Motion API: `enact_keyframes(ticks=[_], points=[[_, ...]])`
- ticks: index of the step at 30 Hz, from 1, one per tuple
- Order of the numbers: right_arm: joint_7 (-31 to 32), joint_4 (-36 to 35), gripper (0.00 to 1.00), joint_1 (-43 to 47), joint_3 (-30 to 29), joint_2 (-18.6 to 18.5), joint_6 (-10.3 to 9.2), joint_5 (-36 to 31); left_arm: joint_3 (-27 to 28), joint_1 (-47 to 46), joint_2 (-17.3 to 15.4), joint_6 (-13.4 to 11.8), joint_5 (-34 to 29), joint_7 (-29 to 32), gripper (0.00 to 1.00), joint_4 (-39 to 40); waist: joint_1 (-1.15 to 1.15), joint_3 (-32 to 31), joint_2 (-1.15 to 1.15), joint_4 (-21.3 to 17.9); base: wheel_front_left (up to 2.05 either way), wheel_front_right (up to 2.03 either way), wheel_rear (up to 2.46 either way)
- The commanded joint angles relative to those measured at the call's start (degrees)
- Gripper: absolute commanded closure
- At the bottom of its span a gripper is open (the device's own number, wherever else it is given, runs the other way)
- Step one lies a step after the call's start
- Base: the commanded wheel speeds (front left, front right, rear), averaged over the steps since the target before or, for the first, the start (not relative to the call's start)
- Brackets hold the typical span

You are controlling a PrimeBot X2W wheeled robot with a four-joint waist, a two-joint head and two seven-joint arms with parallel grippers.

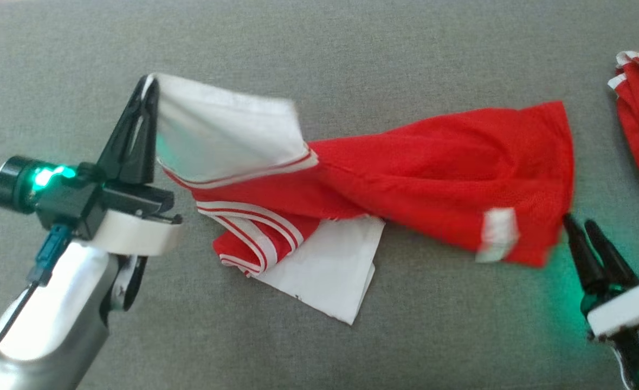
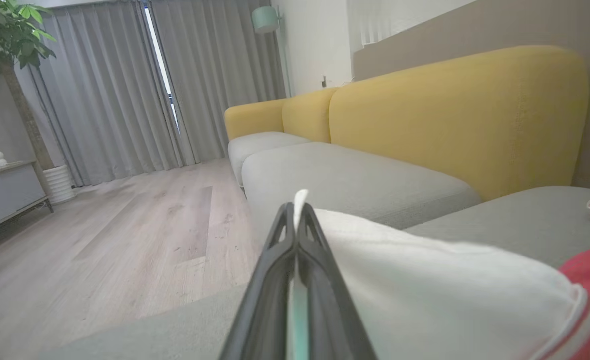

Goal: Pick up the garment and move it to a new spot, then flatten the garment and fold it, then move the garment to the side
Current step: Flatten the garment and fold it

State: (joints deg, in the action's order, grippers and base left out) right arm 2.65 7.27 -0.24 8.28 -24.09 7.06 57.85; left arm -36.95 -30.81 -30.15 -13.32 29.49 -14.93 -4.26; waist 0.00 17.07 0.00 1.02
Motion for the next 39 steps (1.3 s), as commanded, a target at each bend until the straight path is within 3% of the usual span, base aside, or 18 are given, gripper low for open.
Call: enact_keyframes(ticks=[1,7,12,18,25,27,28,30,35,39], points=[[0.0,-2.9,0.00,2.0,0.6,-2.1,0.43,0.5,4.3,-1.1,-3.1,-1.4,-0.6,-0.1,1.00,1.8,0.00,0.4,0.00,-0.2,0.00,0.00,0.00],[-0.3,-8.0,0.00,5.6,-0.5,-4.1,0.43,2.0,6.9,1.2,-3.8,-2.1,-1.1,-0.1,1.00,1.8,0.00,0.6,0.00,-0.3,0.00,0.00,0.00],[1.8,-11.3,0.00,4.5,2.7,-3.7,0.43,2.7,8.0,1.1,-3.2,-1.4,-1.6,-0.1,1.00,1.6,0.00,1.2,0.00,0.0,0.00,0.00,0.00],[2.3,-5.8,0.00,-0.8,7.4,-1.2,0.43,2.3,7.4,-0.6,-1.5,0.2,-2.9,-0.1,1.00,0.3,0.00,1.8,0.00,1.2,0.00,0.00,0.00],[1.4,-0.2,0.00,-3.7,10.2,-1.4,0.43,3.6,6.9,-2.2,-0.6,1.3,-3.6,-0.1,1.00,-0.8,0.00,1.5,0.00,2.2,0.00,0.00,0.00],[0.8,0.1,0.16,-3.3,10.5,-1.8,0.43,4.1,6.7,-2.6,-0.4,1.6,-3.8,-0.1,1.00,-1.1,0.00,1.4,0.00,2.4,0.00,0.00,0.00],[0.4,0.0,0.52,-3.0,10.7,-2.0,0.43,4.5,6.7,-2.7,-0.4,1.7,-3.9,-0.1,1.00,-1.2,0.00,1.3,0.00,2.4,0.00,0.00,0.00],[-0.6,-0.6,1.00,-2.5,11.1,-2.6,0.43,4.8,6.8,-2.8,-0.3,1.7,-3.9,-0.1,1.00,-1.4,0.00,1.0,0.00,2.3,0.00,0.00,0.00],[-2.4,-3.7,1.00,-1.0,11.7,-5.5,0.43,5.1,6.8,-3.1,-0.4,2.3,-4.6,-0.1,1.00,-2.0,0.00,-0.6,0.00,1.8,0.00,0.00,0.00],[-3.3,-10.2,1.00,-1.5,6.5,-10.7,0.43,6.8,6.6,-7.1,-2.7,4.2,-6.5,0.4,1.00,-1.8,0.00,-2.1,0.00,0.8,0.00,0.00,0.00]])
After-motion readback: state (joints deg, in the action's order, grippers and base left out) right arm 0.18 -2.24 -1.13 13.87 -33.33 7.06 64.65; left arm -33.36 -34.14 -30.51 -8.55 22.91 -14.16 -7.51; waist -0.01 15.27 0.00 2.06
